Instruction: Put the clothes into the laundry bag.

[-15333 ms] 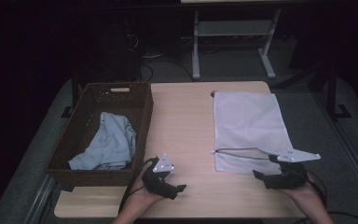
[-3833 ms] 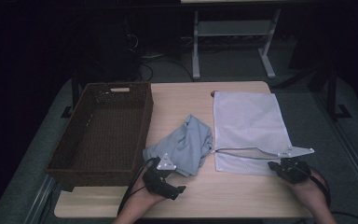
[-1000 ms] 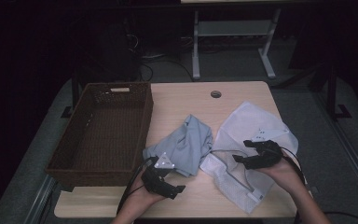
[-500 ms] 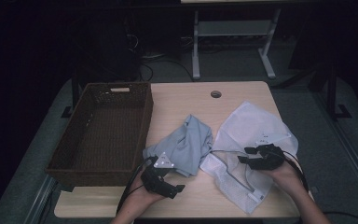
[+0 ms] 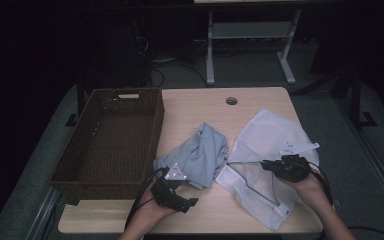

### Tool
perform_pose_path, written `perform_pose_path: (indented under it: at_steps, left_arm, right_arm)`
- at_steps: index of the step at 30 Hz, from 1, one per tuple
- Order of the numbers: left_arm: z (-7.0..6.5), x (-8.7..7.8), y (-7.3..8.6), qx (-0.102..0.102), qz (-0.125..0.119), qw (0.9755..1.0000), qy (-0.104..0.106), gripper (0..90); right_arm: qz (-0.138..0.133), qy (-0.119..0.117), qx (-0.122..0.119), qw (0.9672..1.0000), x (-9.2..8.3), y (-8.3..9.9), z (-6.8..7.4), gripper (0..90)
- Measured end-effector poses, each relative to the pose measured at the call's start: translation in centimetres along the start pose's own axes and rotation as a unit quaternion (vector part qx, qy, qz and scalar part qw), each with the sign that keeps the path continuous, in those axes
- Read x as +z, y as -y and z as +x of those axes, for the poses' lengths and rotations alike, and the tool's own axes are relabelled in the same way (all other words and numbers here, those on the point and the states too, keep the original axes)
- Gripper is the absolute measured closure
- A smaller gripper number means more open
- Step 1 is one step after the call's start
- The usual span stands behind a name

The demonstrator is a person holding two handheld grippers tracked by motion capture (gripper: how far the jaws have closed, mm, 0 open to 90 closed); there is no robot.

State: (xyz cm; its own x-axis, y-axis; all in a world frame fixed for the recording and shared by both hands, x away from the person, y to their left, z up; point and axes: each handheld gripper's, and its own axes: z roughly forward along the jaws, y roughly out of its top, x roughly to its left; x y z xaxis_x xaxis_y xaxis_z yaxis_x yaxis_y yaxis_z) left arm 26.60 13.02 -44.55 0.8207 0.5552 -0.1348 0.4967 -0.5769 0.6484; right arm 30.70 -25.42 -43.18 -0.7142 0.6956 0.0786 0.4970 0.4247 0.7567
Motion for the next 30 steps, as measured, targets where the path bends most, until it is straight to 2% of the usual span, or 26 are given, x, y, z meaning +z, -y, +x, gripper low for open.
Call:
perform_pose_path:
  at_steps: [10,21,23,26,30]
  left_arm:
    - [0.0,0.0,0.0,-0.003,-0.003,1.0000,0.002,15.0]
    - [0.0,-0.2,0.0,-0.004,-0.005,1.0000,0.001,15.0]
    - [0.1,-0.2,0.0,-0.005,-0.005,1.0000,0.000,15.0]
    - [0.0,-0.1,0.0,-0.004,-0.006,1.0000,0.000,14.9]
    - [0.0,-0.2,-0.1,-0.003,-0.007,1.0000,-0.001,15.0]
  right_arm:
    - [-0.001,0.014,-0.007,0.9999,-0.5,-1.3,-0.1,86.9]
    - [-0.010,0.029,0.009,0.9995,-1.3,-3.8,-2.0,87.2]
    - [-0.009,0.037,0.008,0.9992,-1.3,-4.2,-2.4,87.2]
    - [-0.018,0.038,0.016,0.9990,-1.7,-4.8,-2.9,87.2]
    - [-0.032,0.044,0.015,0.9984,-2.4,-5.8,-3.1,87.2]
